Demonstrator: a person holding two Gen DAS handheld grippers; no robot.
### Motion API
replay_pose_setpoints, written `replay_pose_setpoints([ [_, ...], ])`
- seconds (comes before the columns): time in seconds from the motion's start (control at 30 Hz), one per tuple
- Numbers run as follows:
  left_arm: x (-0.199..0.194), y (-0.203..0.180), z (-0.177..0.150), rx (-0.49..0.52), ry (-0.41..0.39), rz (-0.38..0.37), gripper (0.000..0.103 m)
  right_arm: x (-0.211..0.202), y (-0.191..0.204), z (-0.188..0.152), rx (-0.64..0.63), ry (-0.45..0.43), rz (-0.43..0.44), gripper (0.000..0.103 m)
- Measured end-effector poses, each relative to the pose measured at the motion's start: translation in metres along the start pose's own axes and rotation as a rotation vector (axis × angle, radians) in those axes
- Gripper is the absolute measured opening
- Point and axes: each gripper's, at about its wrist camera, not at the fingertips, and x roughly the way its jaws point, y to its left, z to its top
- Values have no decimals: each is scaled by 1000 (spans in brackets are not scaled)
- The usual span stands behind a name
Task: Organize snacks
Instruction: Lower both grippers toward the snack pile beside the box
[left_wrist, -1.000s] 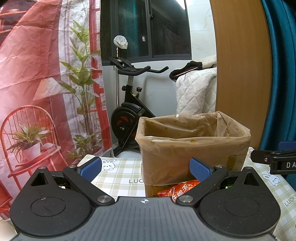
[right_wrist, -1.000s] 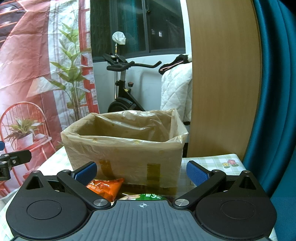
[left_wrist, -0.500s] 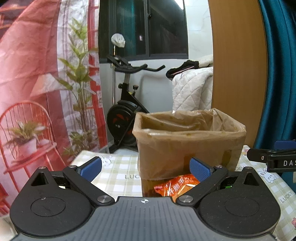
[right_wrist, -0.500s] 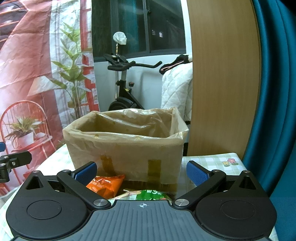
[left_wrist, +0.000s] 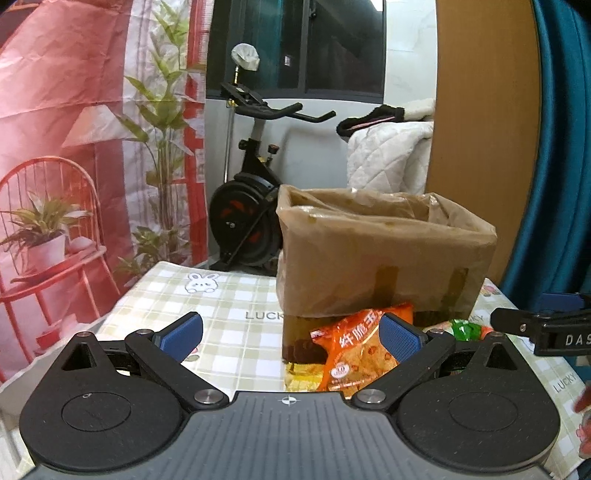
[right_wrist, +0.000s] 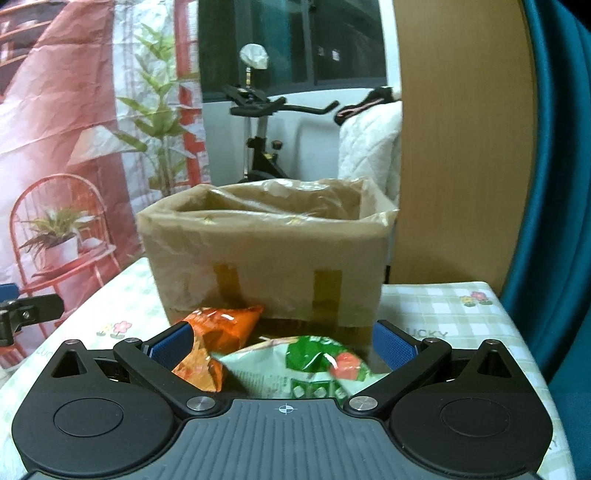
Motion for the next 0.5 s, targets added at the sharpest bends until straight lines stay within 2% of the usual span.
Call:
replay_pose_setpoints([
  [0.07,2,1,-6,3,13,-9,101,2,5,-8,-35,-3,11,103],
  [0.13,5,3,-14,11,32,-48,91,4,11,-15,-79,-2,-1,103],
  [0.17,6,3,-17,15,44,-68,90,4,14,-19,-106,7,1,103],
  [0.37,17,10,-43,19,138,-201,84,7,26,-44,-206,96,66,102],
  [0.5,24,8,-56,30,172,-267,83,6,29,-57,-253,130,129,98],
])
